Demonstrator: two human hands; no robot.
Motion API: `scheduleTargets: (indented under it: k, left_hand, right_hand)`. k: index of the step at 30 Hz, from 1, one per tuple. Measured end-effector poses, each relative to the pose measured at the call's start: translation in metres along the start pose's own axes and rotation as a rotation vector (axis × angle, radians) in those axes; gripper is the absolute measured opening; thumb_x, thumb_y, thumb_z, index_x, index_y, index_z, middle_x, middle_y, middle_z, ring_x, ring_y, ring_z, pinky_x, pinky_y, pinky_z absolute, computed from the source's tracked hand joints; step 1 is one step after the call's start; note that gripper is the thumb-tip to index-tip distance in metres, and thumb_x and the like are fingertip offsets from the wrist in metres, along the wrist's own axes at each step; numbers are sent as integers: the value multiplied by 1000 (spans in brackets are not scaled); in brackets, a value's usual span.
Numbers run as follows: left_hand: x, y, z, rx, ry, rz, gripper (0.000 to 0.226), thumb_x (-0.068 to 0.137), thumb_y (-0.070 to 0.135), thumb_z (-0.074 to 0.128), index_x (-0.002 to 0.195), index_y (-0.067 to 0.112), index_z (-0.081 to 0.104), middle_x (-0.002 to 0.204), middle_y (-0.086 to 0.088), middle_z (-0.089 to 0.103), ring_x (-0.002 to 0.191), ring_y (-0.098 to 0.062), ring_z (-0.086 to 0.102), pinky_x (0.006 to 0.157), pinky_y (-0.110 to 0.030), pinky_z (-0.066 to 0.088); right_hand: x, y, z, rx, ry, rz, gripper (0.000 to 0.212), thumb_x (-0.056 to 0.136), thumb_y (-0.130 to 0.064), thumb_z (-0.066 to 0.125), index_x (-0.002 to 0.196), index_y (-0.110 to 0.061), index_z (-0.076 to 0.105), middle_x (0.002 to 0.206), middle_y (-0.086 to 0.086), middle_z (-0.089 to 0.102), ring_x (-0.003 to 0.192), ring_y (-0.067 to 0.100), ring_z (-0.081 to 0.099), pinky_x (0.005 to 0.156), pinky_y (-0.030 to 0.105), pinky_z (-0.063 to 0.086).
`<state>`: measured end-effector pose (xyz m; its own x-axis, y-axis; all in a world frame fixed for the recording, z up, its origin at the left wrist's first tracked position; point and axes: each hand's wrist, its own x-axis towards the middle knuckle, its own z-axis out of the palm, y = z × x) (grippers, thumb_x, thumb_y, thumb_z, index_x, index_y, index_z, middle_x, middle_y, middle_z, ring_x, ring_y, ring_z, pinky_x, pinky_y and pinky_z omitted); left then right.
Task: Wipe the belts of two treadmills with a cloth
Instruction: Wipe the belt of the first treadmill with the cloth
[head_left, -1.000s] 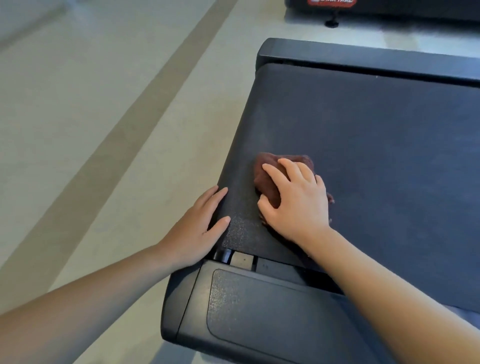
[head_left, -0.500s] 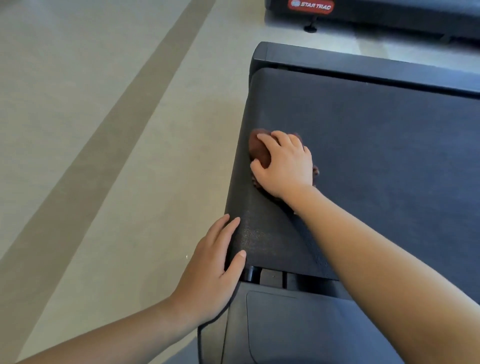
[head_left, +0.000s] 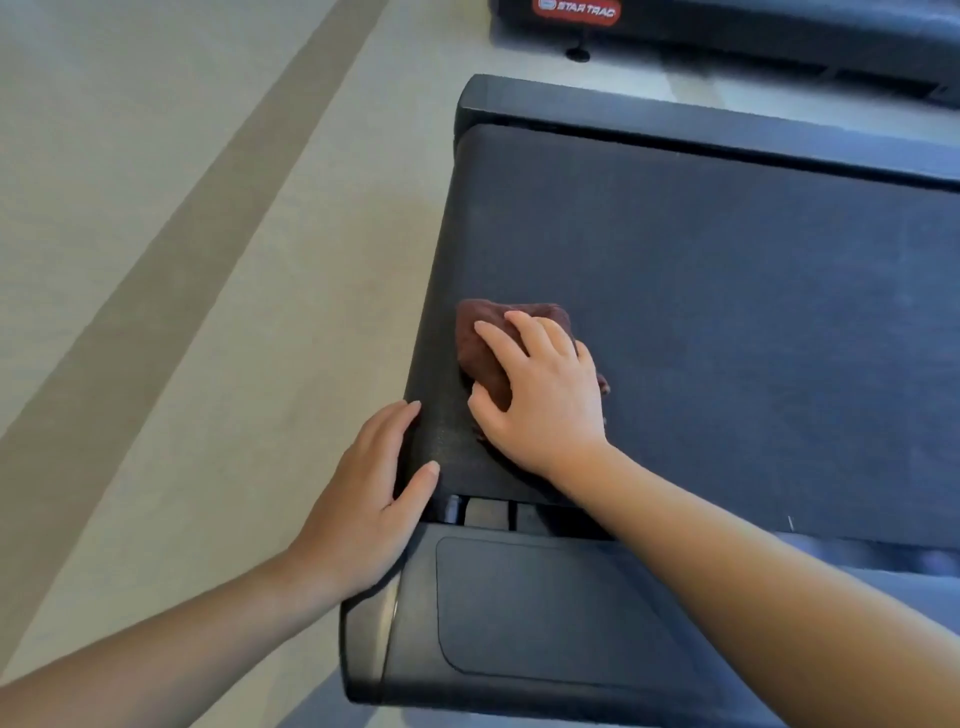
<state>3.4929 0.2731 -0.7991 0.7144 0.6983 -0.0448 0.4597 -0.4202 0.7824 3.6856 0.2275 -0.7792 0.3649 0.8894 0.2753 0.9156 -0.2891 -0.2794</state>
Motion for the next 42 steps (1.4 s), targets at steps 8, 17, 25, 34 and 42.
scheduleTargets:
  k: [8, 17, 25, 34, 42]
  left_hand:
    - [30, 60, 12, 377, -93, 366, 53, 87, 41, 38, 134, 18, 47, 146, 3, 37, 134, -15, 31, 105, -29, 25]
    - [39, 67, 57, 536, -231, 413, 53, 93, 46, 36, 143, 31, 30, 155, 11, 17, 143, -9, 9, 115, -41, 4]
    - [41, 68, 56, 506, -239, 436, 57, 87, 48, 31, 141, 31, 35, 154, 12, 21, 143, -9, 11, 115, -43, 6]
    - [69, 108, 100, 500, -285, 565, 48, 94, 38, 41, 140, 25, 38, 153, 8, 24, 142, -13, 16, 113, -45, 13]
    - [69, 105, 105, 493, -248, 514, 49, 94, 38, 41, 141, 27, 36, 153, 10, 23, 142, -10, 14, 114, -43, 9]
  right_hand:
    - [-88, 58, -48, 0, 14, 127, 55, 78, -42, 54, 129, -22, 57, 135, 8, 53, 125, 29, 47, 97, 49, 42]
    - [-91, 132, -71, -121, 52, 429, 55, 84, -42, 55, 137, -26, 48, 143, 3, 46, 131, 27, 38, 106, 45, 33]
    - [-100, 105, -65, -22, 78, 277, 53, 77, -38, 56, 128, -22, 59, 137, 5, 52, 126, 27, 46, 100, 46, 39]
    - [-118, 158, -86, -92, 87, 406, 53, 84, -39, 57, 135, -26, 50, 141, 1, 47, 129, 25, 41, 101, 44, 35]
    - [-117, 181, -90, -136, 78, 454, 60, 82, -51, 57, 137, -30, 47, 142, -1, 46, 131, 26, 37, 98, 49, 38]
